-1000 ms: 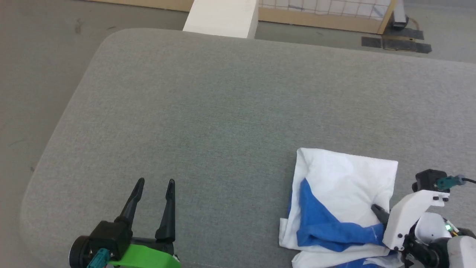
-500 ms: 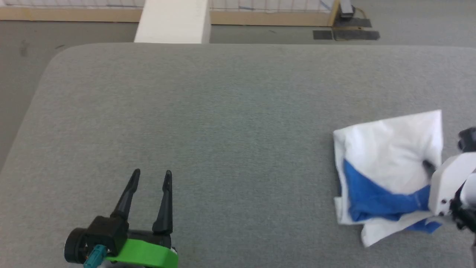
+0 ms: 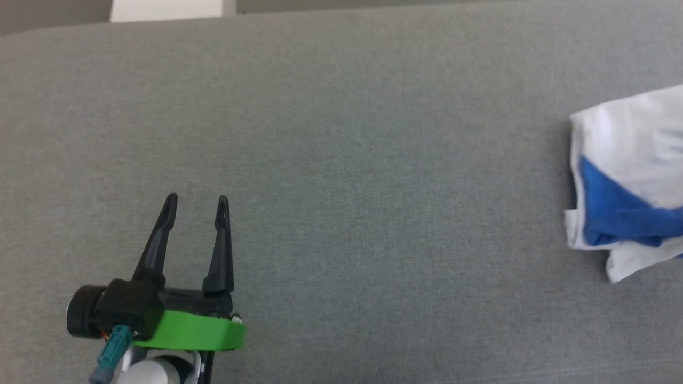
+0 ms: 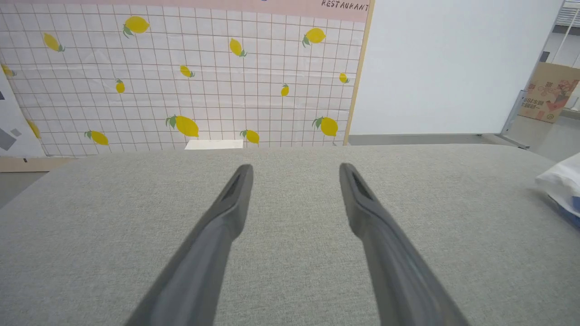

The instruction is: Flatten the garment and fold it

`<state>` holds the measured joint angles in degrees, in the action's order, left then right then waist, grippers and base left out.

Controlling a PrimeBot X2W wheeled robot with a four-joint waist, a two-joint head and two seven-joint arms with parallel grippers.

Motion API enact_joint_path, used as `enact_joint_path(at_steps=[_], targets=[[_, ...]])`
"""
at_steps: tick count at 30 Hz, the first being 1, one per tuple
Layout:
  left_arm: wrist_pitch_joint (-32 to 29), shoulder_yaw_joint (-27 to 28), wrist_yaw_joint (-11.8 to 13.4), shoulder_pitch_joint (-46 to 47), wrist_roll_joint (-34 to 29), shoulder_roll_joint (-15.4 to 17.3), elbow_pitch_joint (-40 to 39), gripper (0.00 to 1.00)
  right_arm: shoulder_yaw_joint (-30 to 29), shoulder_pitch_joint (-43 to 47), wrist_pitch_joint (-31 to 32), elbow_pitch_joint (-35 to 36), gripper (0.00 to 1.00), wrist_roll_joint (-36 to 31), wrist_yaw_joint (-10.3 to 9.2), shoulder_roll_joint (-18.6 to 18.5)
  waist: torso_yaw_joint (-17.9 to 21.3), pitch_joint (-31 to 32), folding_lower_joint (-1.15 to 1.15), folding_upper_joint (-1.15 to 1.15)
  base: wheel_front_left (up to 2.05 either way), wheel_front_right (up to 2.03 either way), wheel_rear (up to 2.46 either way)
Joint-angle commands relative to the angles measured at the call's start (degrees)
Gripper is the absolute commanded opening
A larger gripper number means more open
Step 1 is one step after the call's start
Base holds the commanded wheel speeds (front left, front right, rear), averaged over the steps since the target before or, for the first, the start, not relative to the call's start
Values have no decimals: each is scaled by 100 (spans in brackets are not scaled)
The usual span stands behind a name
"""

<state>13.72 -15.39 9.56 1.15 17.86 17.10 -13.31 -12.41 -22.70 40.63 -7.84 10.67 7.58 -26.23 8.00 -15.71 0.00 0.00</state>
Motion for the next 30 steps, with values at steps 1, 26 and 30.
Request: enact_joint_path(at_steps=[1,26,30], targets=[[25,-1,-22,146,-101,59,-92,100,-47,-164,-69,-59,0,-64,-9,-94,289,-434,0,0,0,0,0],[-336,497,424,976,-769,640,-1014,100,-62,-1824,-1839,-2077,0,-932,-9,-990,680,-2230,0,0,0,0,0],[-321,519,493,1034,-859,655,-1079,100,-75,-1986,-2022,-2448,0,-1058,-9,-940,667,-2315,0,0,0,0,0]])
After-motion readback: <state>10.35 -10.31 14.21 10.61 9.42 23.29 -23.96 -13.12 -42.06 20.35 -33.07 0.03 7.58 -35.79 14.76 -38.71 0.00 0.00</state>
